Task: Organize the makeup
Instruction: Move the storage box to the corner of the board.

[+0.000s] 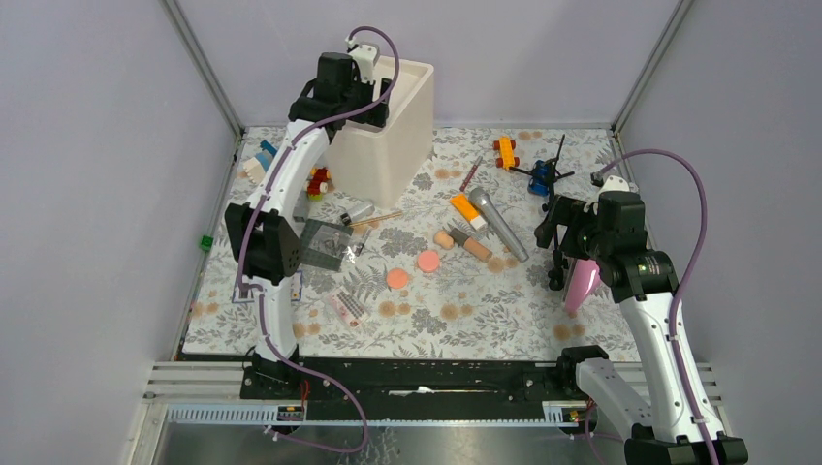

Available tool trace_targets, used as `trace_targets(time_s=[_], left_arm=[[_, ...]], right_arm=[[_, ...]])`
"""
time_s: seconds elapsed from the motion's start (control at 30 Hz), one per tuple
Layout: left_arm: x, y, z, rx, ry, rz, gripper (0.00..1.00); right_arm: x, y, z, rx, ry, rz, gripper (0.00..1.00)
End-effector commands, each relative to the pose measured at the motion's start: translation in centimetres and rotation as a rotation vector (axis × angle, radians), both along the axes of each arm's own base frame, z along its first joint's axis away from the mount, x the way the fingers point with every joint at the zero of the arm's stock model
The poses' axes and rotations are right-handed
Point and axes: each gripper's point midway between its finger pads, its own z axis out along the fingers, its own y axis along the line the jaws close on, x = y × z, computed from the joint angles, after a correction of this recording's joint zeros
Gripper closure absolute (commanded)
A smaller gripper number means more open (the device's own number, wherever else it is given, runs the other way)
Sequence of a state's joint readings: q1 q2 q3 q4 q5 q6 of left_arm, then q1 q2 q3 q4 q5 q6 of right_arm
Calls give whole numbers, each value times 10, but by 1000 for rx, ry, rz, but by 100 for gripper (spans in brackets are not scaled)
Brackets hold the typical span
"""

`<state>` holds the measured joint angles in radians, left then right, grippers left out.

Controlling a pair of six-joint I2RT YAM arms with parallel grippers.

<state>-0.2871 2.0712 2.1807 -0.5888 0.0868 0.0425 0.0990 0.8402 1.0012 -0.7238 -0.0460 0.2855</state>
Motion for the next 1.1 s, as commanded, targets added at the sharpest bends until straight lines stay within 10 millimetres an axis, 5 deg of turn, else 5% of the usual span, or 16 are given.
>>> trace_targets(time_s=[0.0, 0.77, 1.07], left_arm=[[2, -12, -2, -29, -5, -31, 19], [-14, -77, -4, -75, 8, -160, 67], [-20, -100, 2, -86, -7, -207, 74]], right_arm=[[3, 0, 6, -6, -31, 8, 1], [0, -2, 3, -10, -36, 1, 1], [1, -3, 4, -15, -37, -3, 1]])
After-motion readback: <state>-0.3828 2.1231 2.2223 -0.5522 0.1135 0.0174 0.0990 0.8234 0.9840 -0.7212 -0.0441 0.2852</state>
